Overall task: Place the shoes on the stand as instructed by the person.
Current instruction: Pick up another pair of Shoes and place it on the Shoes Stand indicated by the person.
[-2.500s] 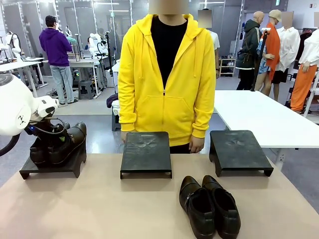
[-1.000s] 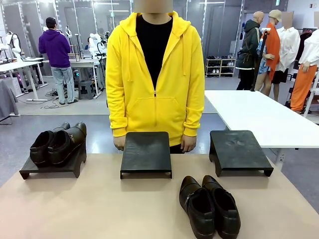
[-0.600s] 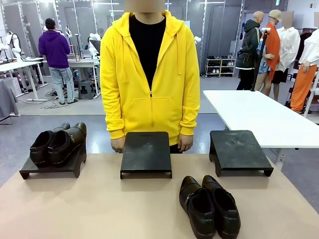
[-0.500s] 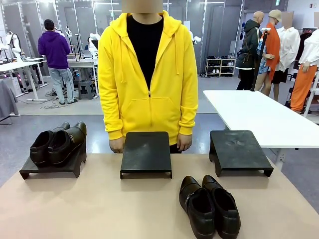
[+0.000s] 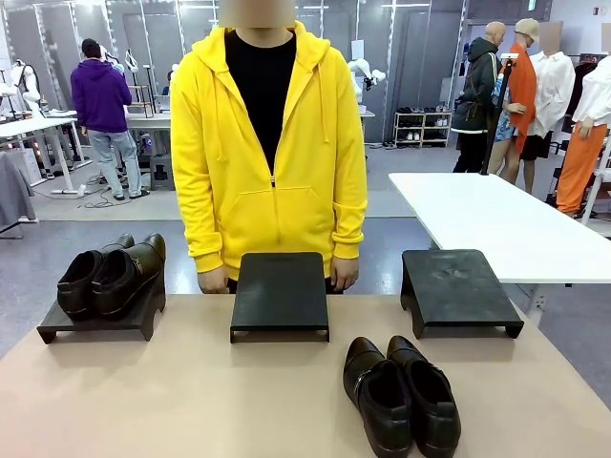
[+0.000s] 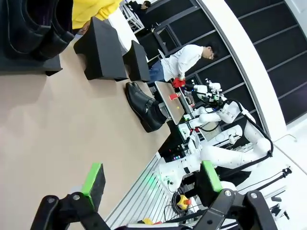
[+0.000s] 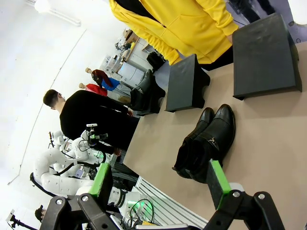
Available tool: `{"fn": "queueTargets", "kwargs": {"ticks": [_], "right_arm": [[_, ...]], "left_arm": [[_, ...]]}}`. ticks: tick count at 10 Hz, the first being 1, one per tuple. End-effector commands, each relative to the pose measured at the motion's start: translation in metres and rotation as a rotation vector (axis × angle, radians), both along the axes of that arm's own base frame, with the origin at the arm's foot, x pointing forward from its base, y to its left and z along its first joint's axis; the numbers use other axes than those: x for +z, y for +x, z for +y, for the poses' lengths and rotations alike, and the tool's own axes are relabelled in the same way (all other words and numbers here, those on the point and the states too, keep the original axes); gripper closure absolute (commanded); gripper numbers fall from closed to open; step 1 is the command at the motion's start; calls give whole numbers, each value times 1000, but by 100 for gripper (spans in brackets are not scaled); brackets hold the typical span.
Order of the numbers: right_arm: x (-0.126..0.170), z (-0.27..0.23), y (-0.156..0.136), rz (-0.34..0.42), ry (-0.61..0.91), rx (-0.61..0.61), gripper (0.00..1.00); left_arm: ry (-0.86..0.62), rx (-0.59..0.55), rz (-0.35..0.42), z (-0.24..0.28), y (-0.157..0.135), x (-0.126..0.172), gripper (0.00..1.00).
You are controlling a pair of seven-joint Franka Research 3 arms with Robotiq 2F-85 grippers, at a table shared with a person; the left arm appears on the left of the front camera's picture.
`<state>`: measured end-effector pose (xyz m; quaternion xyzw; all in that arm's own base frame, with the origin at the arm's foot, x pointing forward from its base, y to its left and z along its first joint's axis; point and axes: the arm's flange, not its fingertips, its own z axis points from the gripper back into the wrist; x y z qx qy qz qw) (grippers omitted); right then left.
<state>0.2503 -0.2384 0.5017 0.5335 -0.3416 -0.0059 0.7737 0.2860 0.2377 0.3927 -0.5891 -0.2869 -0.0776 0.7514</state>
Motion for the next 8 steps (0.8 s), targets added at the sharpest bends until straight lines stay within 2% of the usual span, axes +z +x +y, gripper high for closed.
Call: {"fn": "queueTargets", "kwargs": {"ticks": [1, 8], "right_arm": [[1, -1, -1, -18, 0, 5, 0], [1, -1, -1, -18, 0, 5, 0]], "left_arm": [[8, 1, -12, -3, -13, 3, 0], [8, 1, -12, -3, -13, 3, 0]]}}
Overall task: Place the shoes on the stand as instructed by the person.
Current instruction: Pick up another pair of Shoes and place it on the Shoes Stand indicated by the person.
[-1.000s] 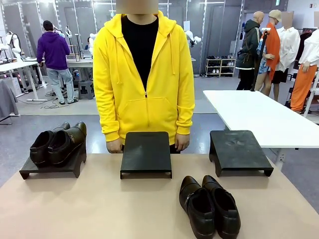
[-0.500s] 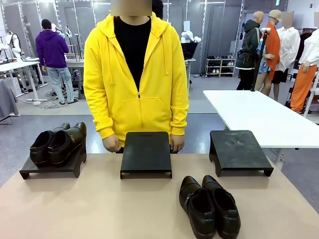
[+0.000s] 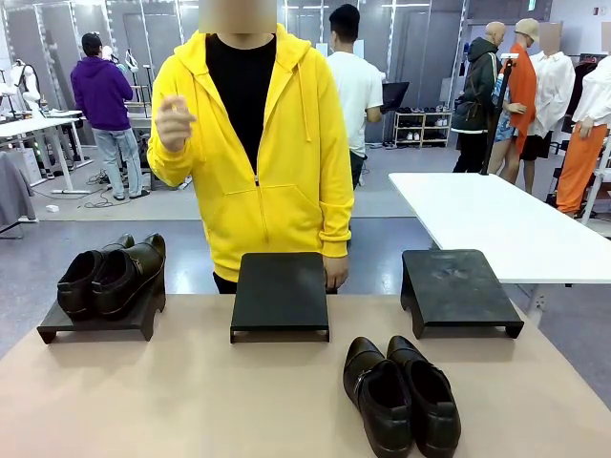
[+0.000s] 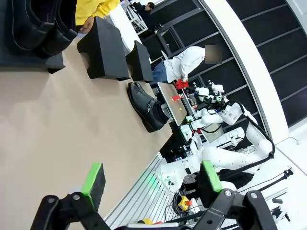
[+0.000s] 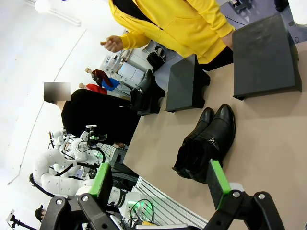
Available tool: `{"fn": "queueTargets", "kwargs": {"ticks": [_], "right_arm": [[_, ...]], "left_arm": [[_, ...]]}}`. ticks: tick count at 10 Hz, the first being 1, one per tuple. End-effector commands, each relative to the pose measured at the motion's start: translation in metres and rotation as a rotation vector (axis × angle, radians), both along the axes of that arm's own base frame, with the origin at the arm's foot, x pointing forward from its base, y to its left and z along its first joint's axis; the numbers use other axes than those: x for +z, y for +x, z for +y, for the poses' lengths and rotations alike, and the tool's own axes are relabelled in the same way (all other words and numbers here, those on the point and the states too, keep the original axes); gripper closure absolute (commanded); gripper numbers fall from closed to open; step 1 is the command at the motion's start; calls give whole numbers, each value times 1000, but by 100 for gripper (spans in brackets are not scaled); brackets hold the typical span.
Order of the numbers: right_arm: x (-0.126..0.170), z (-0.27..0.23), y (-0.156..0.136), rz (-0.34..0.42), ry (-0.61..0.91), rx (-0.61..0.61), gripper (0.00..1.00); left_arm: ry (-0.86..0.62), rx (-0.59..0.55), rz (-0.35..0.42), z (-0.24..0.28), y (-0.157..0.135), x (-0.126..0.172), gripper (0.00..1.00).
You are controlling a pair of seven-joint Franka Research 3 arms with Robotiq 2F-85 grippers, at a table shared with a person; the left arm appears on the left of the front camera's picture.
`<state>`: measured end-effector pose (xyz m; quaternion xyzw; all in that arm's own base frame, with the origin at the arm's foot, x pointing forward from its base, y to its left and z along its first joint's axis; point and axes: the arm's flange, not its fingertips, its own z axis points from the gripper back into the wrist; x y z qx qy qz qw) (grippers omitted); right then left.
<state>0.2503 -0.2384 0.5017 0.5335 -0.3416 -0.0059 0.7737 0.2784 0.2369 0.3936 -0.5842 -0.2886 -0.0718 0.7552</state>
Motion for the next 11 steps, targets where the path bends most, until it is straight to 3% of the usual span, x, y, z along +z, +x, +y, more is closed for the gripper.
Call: {"fn": "queueTargets", "kwargs": {"ticks": [1, 11], "right_arm": [[1, -1, -1, -18, 0, 5, 0], [1, -1, -1, -18, 0, 5, 0]], "left_arm": [[0, -13, -17, -2, -5, 2, 0], [0, -13, -17, -2, -5, 2, 0]]}}
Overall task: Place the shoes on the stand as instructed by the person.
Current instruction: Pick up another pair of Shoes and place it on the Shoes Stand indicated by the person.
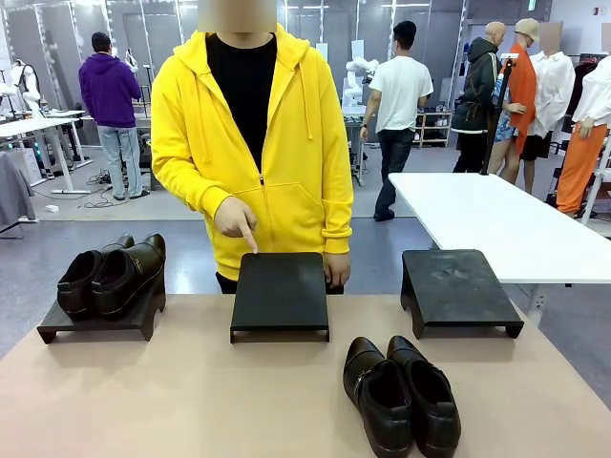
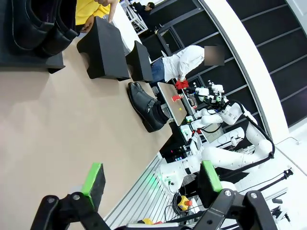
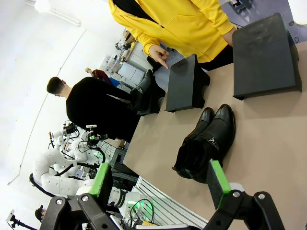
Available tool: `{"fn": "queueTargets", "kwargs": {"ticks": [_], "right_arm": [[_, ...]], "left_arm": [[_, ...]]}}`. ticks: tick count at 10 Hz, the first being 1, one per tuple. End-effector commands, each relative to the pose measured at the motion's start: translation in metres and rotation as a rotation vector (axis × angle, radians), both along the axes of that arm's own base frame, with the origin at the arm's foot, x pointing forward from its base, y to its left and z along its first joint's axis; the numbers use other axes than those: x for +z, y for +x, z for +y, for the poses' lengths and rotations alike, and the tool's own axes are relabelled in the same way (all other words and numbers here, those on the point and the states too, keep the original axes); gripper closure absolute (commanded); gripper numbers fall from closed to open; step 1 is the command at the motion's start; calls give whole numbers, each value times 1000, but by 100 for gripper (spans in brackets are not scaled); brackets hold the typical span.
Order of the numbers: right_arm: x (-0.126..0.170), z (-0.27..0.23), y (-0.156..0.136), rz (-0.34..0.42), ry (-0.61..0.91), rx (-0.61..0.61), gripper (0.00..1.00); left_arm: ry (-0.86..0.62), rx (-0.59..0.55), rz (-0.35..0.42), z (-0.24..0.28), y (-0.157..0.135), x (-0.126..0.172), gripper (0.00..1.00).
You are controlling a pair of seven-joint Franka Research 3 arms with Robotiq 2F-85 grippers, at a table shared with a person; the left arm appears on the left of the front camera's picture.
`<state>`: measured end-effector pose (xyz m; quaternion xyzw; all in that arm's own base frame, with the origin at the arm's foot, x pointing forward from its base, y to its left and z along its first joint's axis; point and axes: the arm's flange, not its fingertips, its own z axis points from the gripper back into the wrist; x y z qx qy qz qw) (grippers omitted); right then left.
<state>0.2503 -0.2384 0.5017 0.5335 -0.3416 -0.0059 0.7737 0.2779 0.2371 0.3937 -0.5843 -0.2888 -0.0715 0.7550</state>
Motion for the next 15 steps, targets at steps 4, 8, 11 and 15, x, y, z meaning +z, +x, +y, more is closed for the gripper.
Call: {"fn": "queueTargets", "kwargs": {"ticks": [4, 8, 11, 15], "right_arm": [[74, 34, 2, -13, -119, 124, 0], [147, 192, 48, 78, -469, 374, 0], [126, 305, 65, 135, -719, 370, 0], [43, 378, 73, 226, -913, 198, 0]], "left_arm": [[0, -14, -17, -3, -5, 2, 0], [0, -14, -17, -3, -5, 2, 0], [0, -14, -17, -3, -5, 2, 0], [0, -14, -17, -3, -5, 2, 0]]}}
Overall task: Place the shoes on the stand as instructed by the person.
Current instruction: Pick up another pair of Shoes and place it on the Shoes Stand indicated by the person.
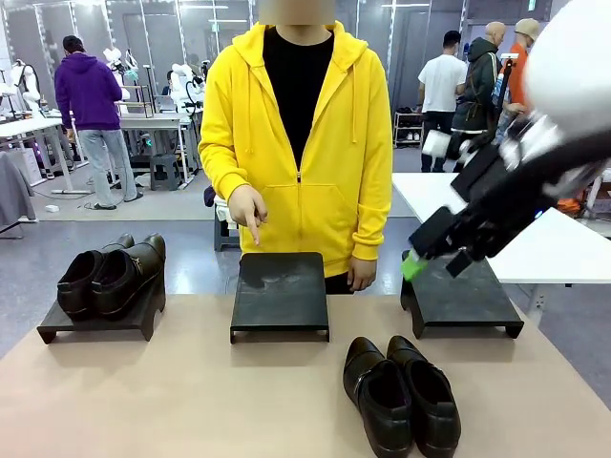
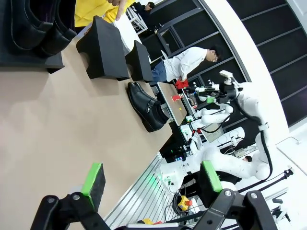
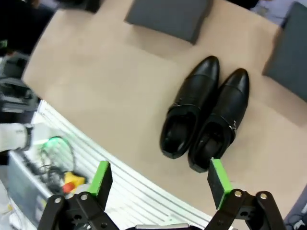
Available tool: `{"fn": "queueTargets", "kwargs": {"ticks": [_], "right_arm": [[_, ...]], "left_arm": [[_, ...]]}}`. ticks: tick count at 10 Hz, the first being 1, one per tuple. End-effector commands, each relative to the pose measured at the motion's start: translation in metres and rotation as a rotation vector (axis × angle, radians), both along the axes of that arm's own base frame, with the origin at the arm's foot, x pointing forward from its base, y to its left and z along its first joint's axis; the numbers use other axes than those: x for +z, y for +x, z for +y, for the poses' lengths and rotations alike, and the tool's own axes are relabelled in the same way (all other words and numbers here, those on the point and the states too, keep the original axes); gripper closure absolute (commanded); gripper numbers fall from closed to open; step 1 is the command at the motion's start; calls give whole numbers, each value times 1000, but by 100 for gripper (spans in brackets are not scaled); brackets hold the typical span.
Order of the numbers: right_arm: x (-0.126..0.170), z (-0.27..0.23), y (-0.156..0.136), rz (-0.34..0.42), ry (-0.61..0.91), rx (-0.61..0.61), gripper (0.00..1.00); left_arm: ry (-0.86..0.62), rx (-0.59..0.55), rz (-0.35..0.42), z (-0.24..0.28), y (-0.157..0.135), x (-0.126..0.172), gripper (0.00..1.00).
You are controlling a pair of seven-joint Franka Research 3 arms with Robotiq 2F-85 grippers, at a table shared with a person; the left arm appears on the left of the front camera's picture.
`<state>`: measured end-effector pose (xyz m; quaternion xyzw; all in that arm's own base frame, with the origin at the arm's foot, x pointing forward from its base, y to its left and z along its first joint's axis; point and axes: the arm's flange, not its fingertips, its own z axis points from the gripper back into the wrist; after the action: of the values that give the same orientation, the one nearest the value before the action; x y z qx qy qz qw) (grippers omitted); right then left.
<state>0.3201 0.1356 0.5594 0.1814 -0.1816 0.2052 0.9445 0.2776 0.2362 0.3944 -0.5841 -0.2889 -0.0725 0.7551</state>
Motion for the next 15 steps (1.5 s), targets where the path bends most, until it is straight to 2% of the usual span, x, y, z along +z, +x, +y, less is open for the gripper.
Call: {"fn": "queueTargets", "kwargs": {"ticks": [1, 4, 6, 7, 9, 14, 15], "right_arm": [[-35, 12, 4, -5, -86, -145, 0], [-107, 33, 3, 36, -184, -218, 0], [-140, 39, 10, 29, -263, -236, 0], [-155, 41, 16, 54, -280, -227, 0], [-177, 37, 23, 107, -297, -234, 0], [-217, 42, 24, 150, -337, -223, 0], [-221, 42, 24, 159, -344, -223, 10]], "left_arm": [[-1, -13, -16, -2, -4, 1, 0], [-1, -13, -16, -2, -4, 1, 0], [-1, -13, -16, -2, -4, 1, 0], [-1, -13, -16, -2, -4, 1, 0], [-1, -13, -16, -2, -4, 1, 0], [-1, -13, -16, -2, -4, 1, 0], [-1, -13, -16, -2, -4, 1, 0]]}}
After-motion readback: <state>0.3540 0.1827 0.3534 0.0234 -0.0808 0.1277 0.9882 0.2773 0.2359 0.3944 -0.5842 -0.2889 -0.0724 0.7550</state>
